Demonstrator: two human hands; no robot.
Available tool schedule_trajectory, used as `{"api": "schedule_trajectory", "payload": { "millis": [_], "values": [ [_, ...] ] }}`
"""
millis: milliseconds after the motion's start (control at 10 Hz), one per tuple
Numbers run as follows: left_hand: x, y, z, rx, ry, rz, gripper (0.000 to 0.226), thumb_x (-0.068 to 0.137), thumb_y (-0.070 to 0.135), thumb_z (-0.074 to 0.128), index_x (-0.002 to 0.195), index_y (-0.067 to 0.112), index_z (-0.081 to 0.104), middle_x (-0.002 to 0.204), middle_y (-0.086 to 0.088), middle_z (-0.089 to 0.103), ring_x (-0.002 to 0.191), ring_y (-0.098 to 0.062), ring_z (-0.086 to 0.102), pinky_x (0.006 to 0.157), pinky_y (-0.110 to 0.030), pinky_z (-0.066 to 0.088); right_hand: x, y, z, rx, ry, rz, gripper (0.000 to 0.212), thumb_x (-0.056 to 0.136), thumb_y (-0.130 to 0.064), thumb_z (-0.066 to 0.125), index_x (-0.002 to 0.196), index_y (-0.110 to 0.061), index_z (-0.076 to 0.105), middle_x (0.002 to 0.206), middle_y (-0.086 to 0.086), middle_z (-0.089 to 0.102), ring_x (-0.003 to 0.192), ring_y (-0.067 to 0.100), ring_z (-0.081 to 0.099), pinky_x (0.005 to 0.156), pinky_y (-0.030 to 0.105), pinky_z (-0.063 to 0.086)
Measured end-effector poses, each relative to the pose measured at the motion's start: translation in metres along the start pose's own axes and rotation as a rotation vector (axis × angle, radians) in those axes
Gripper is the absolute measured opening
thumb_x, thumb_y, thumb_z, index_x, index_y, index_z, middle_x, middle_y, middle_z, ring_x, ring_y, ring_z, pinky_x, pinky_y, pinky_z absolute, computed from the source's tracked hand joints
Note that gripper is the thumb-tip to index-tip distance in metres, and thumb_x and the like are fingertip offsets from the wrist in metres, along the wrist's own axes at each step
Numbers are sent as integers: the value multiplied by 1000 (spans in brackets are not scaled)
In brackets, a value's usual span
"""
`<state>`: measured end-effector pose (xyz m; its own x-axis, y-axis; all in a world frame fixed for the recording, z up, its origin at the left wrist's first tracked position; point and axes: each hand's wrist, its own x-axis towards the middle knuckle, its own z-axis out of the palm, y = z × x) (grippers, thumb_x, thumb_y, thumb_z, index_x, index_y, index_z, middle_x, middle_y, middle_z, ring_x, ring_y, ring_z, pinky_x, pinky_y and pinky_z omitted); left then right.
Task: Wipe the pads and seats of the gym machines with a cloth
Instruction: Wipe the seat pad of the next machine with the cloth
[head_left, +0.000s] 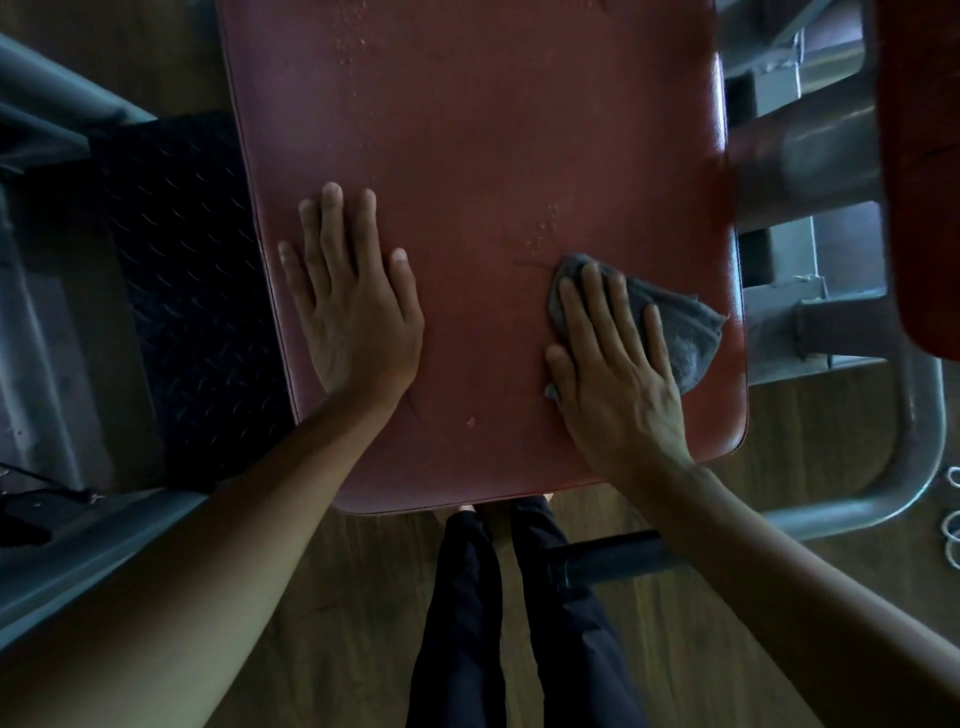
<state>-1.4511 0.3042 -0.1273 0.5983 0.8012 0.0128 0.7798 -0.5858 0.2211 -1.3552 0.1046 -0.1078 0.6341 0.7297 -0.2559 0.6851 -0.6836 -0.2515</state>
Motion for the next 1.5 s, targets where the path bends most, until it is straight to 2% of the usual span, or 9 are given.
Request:
{"api": "schedule_trajectory", "payload": {
  "millis": [200, 300, 500, 700, 800, 1000, 1200, 1400, 1500],
  "values": [
    [0, 0, 1, -9, 5, -8, 53, 107, 36, 27, 157, 18, 25, 166, -8, 17, 154, -27, 11, 125, -50, 8, 36, -30, 1, 68, 82, 180, 56, 107, -40, 19, 157, -18, 12, 165, -1, 4, 152, 16, -3, 123, 40, -4],
    [0, 1, 2, -2, 12, -6, 53, 107, 36, 27, 157, 18, 26, 165, -8, 19, 154, -27, 12, 124, -50, 9, 5, -16, 2, -2, 3, -80, 53, 106, -37, 24, 156, -21, 19, 164, -4, 11, 151, 13, 3, 124, 39, 0],
    [0, 1, 1, 2, 0, -12, 53, 107, 35, 27, 157, 18, 24, 166, -8, 17, 154, -27, 11, 124, -51, 9, 45, -18, -3, 53, 81, 117, 53, 106, -38, 21, 157, -22, 16, 164, -5, 7, 151, 13, -1, 123, 41, -2],
    [0, 2, 0, -13, -9, -13, 53, 107, 35, 26, 157, 18, 25, 166, -8, 17, 154, -27, 11, 124, -52, 9, 15, -5, 3, -24, 25, -133, 51, 106, -39, 28, 155, -25, 25, 163, -4, 17, 151, 15, 9, 123, 44, 9],
    [0, 2, 0, -1, -2, -13, 53, 107, 34, 27, 156, 18, 25, 166, -8, 18, 154, -27, 12, 124, -51, 9, 54, -16, -3, 39, 108, 129, 53, 106, -41, 22, 157, -26, 18, 165, -5, 9, 152, 16, 1, 123, 43, 1],
    [-1, 2, -1, -14, -9, -6, 52, 107, 35, 27, 157, 18, 25, 166, -8, 17, 154, -27, 11, 124, -51, 9, 28, -16, 3, -45, 56, -213, 51, 107, -38, 26, 155, -22, 26, 163, -3, 19, 151, 18, 13, 123, 45, 12],
    [0, 3, -1, -9, -11, -11, 52, 107, 34, 27, 157, 18, 25, 166, -8, 17, 154, -27, 11, 125, -50, 8, 81, -35, -2, 50, 143, 163, 53, 105, -40, 20, 157, -27, 17, 165, -5, 9, 152, 18, 1, 123, 43, 2],
    [1, -1, -3, -60, -23, -15, 52, 107, 34, 33, 156, 19, 27, 166, -6, 18, 154, -25, 10, 125, -48, 5, 83, -2, -5, -72, 122, -159, 50, 106, -39, 23, 155, -28, 24, 163, -6, 19, 151, 18, 13, 123, 42, 11],
    [2, -3, -3, -88, -33, -11, 52, 106, 34, 34, 156, 18, 27, 166, -5, 17, 154, -24, 8, 125, -47, 3, 118, -18, -7, 52, 241, 195, 51, 105, -38, 23, 155, -28, 24, 163, -5, 17, 152, 18, 10, 123, 43, 8]
  ]
}}
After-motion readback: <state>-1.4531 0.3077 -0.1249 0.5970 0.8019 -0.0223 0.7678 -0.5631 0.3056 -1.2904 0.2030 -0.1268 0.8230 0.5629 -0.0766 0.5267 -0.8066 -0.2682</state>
